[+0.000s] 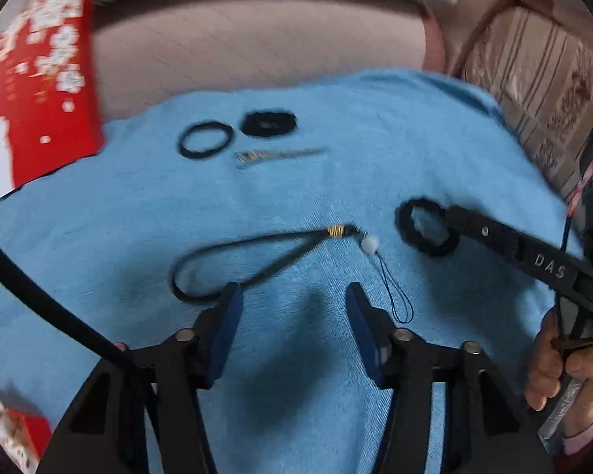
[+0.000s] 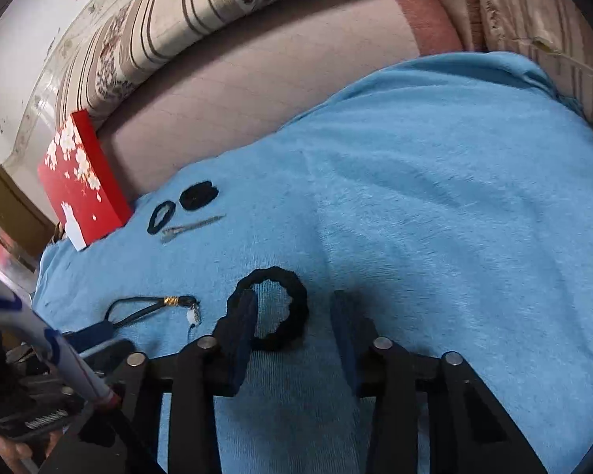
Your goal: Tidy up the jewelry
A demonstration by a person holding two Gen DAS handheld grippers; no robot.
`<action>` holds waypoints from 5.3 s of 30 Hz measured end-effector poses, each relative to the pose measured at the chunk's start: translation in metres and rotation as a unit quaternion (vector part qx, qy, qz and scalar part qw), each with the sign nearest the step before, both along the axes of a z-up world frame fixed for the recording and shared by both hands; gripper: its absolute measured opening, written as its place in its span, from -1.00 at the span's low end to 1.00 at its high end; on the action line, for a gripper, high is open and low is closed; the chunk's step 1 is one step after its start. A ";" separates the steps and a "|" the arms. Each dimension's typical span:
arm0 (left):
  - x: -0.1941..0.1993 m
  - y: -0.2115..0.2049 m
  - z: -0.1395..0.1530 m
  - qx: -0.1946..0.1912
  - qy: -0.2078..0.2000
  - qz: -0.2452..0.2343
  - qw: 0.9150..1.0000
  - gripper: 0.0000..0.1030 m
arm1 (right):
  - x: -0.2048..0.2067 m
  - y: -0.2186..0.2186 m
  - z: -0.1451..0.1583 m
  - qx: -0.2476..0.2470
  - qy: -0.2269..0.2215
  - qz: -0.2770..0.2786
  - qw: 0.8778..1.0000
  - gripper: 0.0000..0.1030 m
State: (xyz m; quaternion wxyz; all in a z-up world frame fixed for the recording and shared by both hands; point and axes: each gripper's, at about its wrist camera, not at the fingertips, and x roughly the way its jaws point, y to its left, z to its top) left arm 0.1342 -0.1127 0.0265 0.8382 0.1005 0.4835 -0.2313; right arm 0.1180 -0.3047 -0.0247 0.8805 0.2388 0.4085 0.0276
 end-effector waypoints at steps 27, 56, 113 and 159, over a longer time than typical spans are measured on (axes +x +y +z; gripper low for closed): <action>-0.011 -0.014 0.035 0.030 -0.072 -0.027 0.997 0.15 | -0.038 0.026 0.029 -0.022 0.020 0.032 0.999 -0.81; -0.067 0.036 0.060 -0.048 0.008 -0.005 0.999 -0.88 | -0.043 0.036 0.029 0.003 0.022 0.045 0.999 -0.81; -0.154 0.426 0.048 -0.126 -0.022 0.395 0.910 -0.87 | -0.178 0.429 0.048 -0.109 0.026 0.375 0.920 -0.80; -0.202 0.447 0.087 -0.129 -0.129 0.462 0.868 0.10 | -0.160 0.415 0.082 -0.079 -0.002 0.314 0.946 -0.37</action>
